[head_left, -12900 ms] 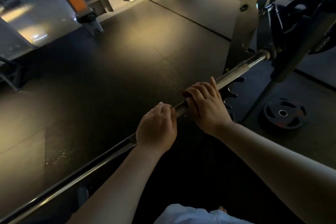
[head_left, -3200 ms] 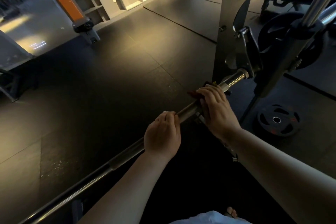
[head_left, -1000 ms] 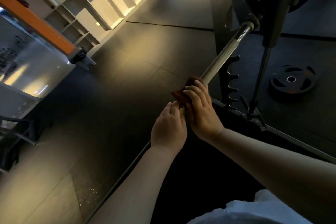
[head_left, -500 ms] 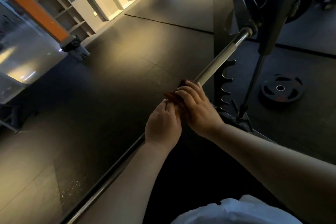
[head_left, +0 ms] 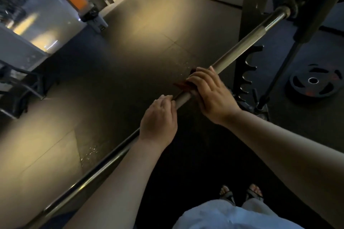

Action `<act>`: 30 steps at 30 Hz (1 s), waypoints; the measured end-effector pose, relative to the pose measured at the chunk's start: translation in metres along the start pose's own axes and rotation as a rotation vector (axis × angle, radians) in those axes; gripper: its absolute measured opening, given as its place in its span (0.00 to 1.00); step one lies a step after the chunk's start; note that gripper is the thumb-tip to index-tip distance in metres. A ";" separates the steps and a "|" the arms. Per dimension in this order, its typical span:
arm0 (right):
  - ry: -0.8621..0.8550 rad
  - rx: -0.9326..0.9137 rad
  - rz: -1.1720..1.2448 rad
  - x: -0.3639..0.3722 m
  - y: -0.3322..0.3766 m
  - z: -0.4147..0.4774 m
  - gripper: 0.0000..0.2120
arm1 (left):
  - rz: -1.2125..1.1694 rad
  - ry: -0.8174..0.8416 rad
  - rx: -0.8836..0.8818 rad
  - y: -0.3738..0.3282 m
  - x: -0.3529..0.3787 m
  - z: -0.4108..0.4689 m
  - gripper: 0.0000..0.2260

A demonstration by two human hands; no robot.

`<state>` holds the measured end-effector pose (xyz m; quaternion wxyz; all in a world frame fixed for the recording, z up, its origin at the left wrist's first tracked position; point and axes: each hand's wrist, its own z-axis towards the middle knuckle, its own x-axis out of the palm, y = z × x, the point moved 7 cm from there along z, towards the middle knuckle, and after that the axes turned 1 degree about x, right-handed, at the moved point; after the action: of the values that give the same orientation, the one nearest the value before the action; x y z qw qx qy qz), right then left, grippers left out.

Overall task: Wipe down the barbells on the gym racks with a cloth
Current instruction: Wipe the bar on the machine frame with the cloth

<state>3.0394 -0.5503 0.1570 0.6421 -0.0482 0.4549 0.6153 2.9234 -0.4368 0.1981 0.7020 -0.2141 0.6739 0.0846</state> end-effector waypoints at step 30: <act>-0.315 0.311 0.168 0.054 0.074 -0.036 0.20 | -0.023 0.184 0.148 0.064 -0.018 -0.045 0.16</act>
<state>2.9497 -0.5150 0.1382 0.6514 0.1861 0.4406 0.5889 2.8553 -0.3955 0.2042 0.6521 -0.1764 0.7373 0.0064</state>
